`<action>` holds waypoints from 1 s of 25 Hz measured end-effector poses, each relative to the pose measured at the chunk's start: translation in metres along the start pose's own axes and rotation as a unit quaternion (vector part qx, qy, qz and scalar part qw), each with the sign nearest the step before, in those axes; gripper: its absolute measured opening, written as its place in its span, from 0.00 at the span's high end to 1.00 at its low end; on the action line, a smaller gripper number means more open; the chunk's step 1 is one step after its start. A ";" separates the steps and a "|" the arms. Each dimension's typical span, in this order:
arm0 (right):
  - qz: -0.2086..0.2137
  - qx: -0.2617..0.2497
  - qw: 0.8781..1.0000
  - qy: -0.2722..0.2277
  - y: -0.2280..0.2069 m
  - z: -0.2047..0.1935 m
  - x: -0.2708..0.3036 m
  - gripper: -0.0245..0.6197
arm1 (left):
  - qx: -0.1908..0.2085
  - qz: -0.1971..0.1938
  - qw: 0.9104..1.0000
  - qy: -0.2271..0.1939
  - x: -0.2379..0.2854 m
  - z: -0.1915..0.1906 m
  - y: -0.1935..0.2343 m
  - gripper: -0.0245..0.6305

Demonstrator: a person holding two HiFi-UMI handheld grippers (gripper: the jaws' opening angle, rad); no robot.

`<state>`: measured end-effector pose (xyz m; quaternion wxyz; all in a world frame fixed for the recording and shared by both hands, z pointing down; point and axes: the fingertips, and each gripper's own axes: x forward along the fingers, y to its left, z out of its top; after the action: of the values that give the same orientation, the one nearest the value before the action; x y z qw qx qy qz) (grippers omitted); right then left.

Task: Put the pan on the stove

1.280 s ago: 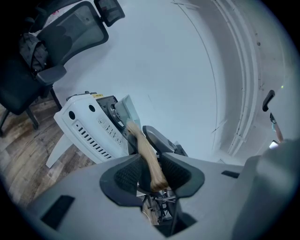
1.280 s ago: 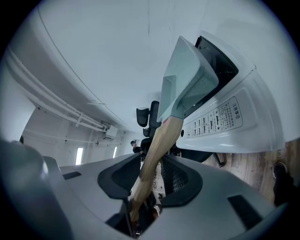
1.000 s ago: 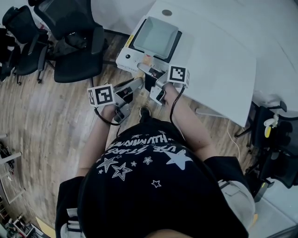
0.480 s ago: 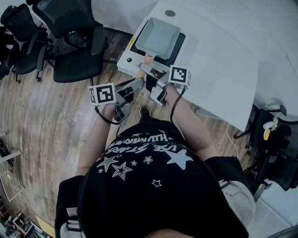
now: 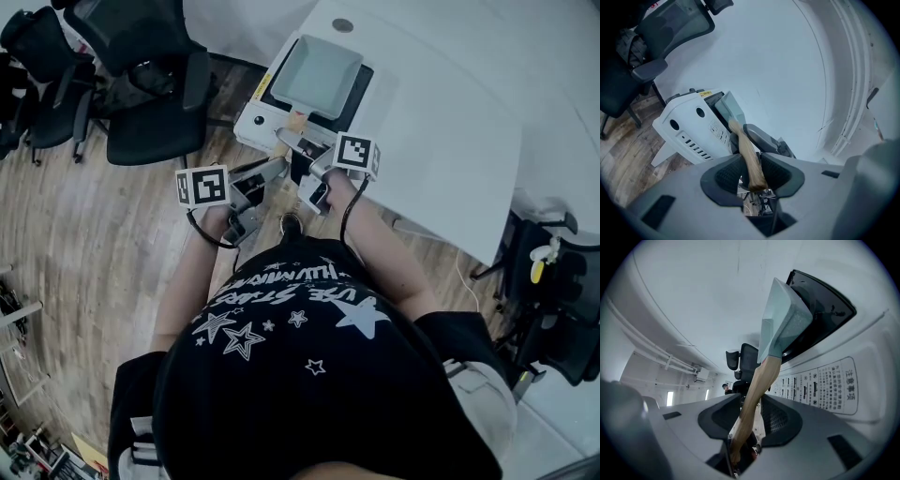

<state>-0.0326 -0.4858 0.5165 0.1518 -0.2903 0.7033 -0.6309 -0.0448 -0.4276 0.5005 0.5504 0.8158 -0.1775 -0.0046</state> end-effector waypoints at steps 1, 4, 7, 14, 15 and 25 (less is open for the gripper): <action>-0.001 -0.001 1.000 -0.001 0.000 0.000 0.000 0.76 | 0.002 0.003 1.000 0.001 0.000 0.000 0.001 0.76; -0.006 -0.001 1.000 -0.007 -0.003 0.001 0.000 0.76 | 0.008 0.012 1.000 0.003 0.000 0.000 0.004 0.76; -0.005 0.001 1.000 -0.013 -0.005 0.001 0.000 0.76 | 0.011 0.016 1.000 -0.002 -0.001 0.000 0.006 0.76; -0.004 0.009 1.000 -0.012 -0.004 -0.001 0.002 0.76 | 0.013 0.022 0.999 -0.026 -0.008 0.006 0.009 0.76; -0.004 0.009 1.000 -0.012 -0.005 -0.001 0.002 0.76 | 0.011 0.022 0.999 -0.032 -0.009 0.007 0.009 0.76; -0.001 0.012 1.000 -0.003 -0.004 -0.005 0.004 0.72 | 0.007 0.016 0.999 -0.039 -0.012 0.009 0.008 0.74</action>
<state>-0.0377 -0.4847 0.5216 0.1570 -0.2913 0.6948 -0.6385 -0.0600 -0.4346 0.5015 0.5370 0.8161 -0.2122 -0.0260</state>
